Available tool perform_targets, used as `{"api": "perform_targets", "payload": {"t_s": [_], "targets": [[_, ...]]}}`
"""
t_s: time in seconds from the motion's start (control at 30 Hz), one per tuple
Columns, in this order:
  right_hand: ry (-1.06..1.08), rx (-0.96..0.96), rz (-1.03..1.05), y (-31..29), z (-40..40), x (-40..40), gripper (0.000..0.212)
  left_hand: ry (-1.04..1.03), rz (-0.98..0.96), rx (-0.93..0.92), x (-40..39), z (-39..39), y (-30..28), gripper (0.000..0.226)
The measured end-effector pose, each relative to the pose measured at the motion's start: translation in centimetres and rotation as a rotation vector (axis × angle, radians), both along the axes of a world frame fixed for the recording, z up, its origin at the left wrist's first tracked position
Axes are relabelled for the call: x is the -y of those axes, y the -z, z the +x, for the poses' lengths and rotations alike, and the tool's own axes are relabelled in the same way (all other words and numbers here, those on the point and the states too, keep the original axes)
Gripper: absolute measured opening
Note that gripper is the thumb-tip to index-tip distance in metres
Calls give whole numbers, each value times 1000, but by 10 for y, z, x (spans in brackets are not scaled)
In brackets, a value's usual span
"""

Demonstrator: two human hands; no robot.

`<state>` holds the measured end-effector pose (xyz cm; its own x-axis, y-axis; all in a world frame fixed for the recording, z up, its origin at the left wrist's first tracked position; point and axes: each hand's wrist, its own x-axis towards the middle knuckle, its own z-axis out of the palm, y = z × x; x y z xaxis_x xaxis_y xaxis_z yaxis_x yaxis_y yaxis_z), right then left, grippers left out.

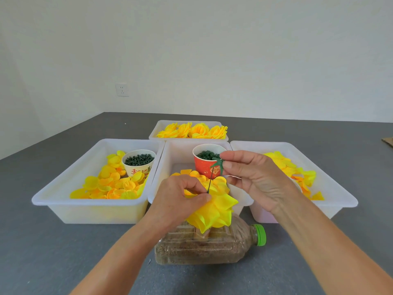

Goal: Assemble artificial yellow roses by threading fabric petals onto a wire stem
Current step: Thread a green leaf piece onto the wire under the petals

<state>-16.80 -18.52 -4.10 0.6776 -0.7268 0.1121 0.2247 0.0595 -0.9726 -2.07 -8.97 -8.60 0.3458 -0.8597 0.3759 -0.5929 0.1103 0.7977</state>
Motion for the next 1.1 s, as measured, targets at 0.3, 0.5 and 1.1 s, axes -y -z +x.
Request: {"api": "perform_targets", "payload": {"t_s": [0.3, 0.5, 1.1], "targets": [[25, -16, -37, 13, 12, -4, 22, 0, -8, 24, -1, 1, -1, 24], [5, -42, -33, 17, 13, -4, 24, 11, -8, 13, -2, 0, -1, 22], [-23, -101, 40, 15, 12, 1, 25, 4, 6, -5, -2, -1, -2, 16]]}}
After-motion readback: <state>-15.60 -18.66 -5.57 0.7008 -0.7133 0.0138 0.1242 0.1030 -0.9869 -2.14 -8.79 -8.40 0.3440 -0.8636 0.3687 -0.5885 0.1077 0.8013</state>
